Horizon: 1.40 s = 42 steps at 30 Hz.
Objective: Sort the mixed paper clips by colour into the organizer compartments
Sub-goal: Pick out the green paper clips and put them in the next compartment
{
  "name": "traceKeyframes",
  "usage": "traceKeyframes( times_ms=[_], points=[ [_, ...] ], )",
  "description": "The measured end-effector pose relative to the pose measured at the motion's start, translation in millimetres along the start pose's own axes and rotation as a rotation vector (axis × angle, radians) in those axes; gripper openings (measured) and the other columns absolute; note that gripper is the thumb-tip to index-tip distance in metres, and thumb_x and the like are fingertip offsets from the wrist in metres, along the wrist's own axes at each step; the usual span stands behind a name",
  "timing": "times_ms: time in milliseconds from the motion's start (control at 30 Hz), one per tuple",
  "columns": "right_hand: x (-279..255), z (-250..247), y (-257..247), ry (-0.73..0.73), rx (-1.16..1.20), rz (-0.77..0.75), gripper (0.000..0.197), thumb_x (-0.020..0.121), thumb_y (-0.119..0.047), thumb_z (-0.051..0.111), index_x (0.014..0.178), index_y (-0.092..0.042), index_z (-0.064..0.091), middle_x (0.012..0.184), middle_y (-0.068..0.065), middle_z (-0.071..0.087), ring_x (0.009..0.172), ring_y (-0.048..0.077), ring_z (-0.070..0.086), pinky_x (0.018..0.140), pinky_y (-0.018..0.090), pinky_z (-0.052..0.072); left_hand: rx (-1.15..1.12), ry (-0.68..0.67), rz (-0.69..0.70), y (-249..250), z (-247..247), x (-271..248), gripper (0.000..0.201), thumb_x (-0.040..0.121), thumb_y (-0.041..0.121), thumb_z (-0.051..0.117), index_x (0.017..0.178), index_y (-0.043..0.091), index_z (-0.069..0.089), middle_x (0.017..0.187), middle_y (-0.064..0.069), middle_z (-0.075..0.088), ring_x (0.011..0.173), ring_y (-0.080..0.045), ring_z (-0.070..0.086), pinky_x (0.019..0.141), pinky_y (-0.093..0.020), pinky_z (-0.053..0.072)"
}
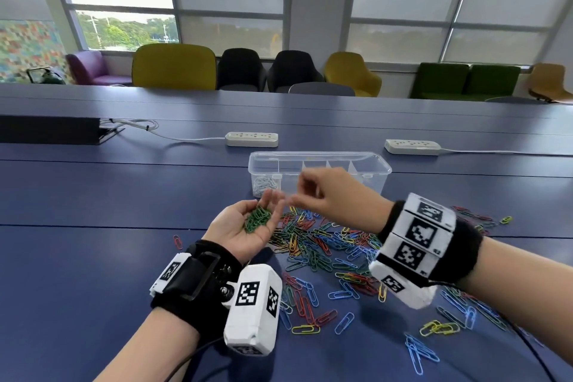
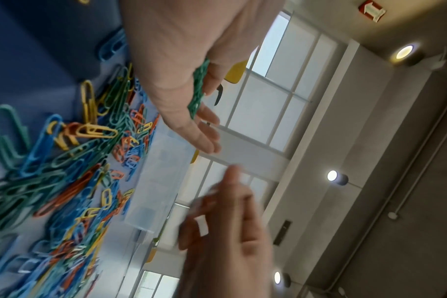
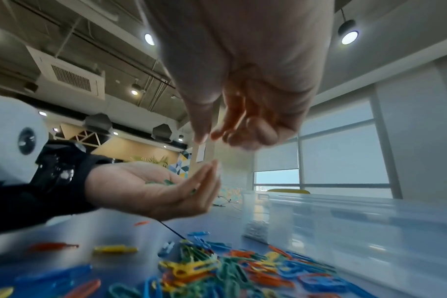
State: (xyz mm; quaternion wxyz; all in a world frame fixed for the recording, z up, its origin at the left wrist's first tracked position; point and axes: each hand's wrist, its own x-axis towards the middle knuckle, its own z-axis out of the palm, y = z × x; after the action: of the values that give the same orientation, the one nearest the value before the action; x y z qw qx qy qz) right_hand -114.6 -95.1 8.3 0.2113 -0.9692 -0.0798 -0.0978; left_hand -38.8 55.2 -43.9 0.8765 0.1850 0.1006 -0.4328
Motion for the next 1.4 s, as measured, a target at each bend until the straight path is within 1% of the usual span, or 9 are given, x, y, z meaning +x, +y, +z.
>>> traceKeyframes(
  times_ms=[133, 333, 500, 667, 733, 867, 1000, 1200, 1400],
  points=[
    [-18, 4, 15, -0.487, -0.139, 0.178, 0.032, 0.081, -0.047, 0.066, 0.089, -0.017, 0.057, 0.078, -0.005, 0.057, 0.071, 0.010, 0.052, 0.068, 0.025, 0.042, -0.023, 0.027, 0.046, 4, -1, 1, 0.042, 0.098, 0.010, 0.032, 0.068, -0.002, 0.059, 0.063, -0.013, 0.062, 0.052, -0.024, 0.065, 0.060, -0.035, 0.057],
    [-20, 20, 14, -0.501, -0.188, 0.195, 0.033, 0.079, -0.038, 0.071, 0.094, -0.010, 0.064, 0.073, -0.005, 0.055, 0.063, 0.005, 0.048, 0.057, 0.016, 0.038, 0.004, 0.065, 0.098, 2, -3, 2, 0.038, 0.097, 0.009, 0.033, 0.069, 0.001, 0.057, 0.060, -0.011, 0.059, 0.049, -0.020, 0.061, 0.053, -0.030, 0.058],
    [-25, 19, 24, -0.477, -0.088, 0.231, 0.017, 0.080, -0.019, 0.073, 0.094, -0.013, 0.067, 0.096, 0.008, 0.070, 0.068, 0.008, 0.054, 0.059, 0.012, 0.039, 0.015, 0.059, 0.100, 3, -4, 2, 0.034, 0.097, 0.009, 0.033, 0.072, 0.003, 0.056, 0.060, -0.010, 0.058, 0.051, -0.019, 0.061, 0.053, -0.029, 0.058],
    [-31, 13, 37, -0.506, 0.057, 0.271, 0.017, 0.079, -0.005, 0.071, 0.081, -0.018, 0.061, 0.082, 0.005, 0.071, 0.055, 0.005, 0.056, 0.058, 0.019, 0.048, 0.034, 0.036, 0.092, -1, -5, 2, 0.044, 0.097, 0.008, 0.033, 0.064, -0.002, 0.060, 0.062, -0.011, 0.060, 0.049, -0.022, 0.063, 0.053, -0.034, 0.058],
    [-31, 6, 38, -0.474, 0.138, 0.265, 0.022, 0.079, -0.001, 0.069, 0.076, -0.021, 0.060, 0.073, 0.000, 0.067, 0.047, 0.000, 0.054, 0.054, 0.017, 0.048, 0.051, 0.016, 0.083, -2, -4, 0, 0.046, 0.097, 0.008, 0.032, 0.065, -0.004, 0.061, 0.065, -0.014, 0.063, 0.054, -0.026, 0.066, 0.060, -0.039, 0.058],
    [-14, -10, 23, -0.226, 0.312, 0.177, 0.019, 0.079, -0.001, 0.071, 0.080, -0.018, 0.061, 0.070, -0.001, 0.066, 0.060, 0.008, 0.059, 0.059, 0.017, 0.049, 0.106, -0.014, 0.041, -7, -3, 3, 0.038, 0.097, 0.008, 0.029, 0.084, -0.008, 0.061, 0.081, -0.025, 0.068, 0.069, -0.038, 0.070, 0.067, -0.050, 0.053],
    [12, -1, 0, -0.043, 0.231, 0.020, 0.010, 0.075, -0.008, 0.075, 0.080, -0.014, 0.069, 0.072, -0.003, 0.067, 0.063, 0.005, 0.059, 0.066, 0.015, 0.050, 0.155, -0.029, -0.018, -15, -3, 6, 0.037, 0.097, 0.010, 0.028, 0.091, -0.014, 0.056, 0.088, -0.031, 0.066, 0.069, -0.040, 0.069, 0.065, -0.051, 0.053],
    [20, 5, -1, 0.148, 0.140, 0.025, 0.022, 0.088, -0.032, 0.063, 0.082, -0.011, 0.066, 0.070, -0.002, 0.063, 0.057, 0.005, 0.051, 0.056, 0.010, 0.038, 0.028, -0.032, 0.006, -4, -1, 2, 0.051, 0.096, 0.008, 0.030, 0.061, -0.009, 0.063, 0.069, -0.019, 0.065, 0.058, -0.030, 0.068, 0.059, -0.042, 0.056],
    [17, 12, 27, -0.438, -0.089, 0.241, 0.038, 0.085, -0.041, 0.063, 0.100, -0.006, 0.065, 0.078, -0.002, 0.058, 0.070, 0.010, 0.051, 0.062, 0.019, 0.039, -0.053, 0.054, 0.074, 13, -5, 5, 0.038, 0.098, 0.010, 0.032, 0.074, 0.000, 0.059, 0.062, -0.006, 0.052, 0.049, -0.015, 0.053, 0.041, -0.021, 0.049]
  ],
)
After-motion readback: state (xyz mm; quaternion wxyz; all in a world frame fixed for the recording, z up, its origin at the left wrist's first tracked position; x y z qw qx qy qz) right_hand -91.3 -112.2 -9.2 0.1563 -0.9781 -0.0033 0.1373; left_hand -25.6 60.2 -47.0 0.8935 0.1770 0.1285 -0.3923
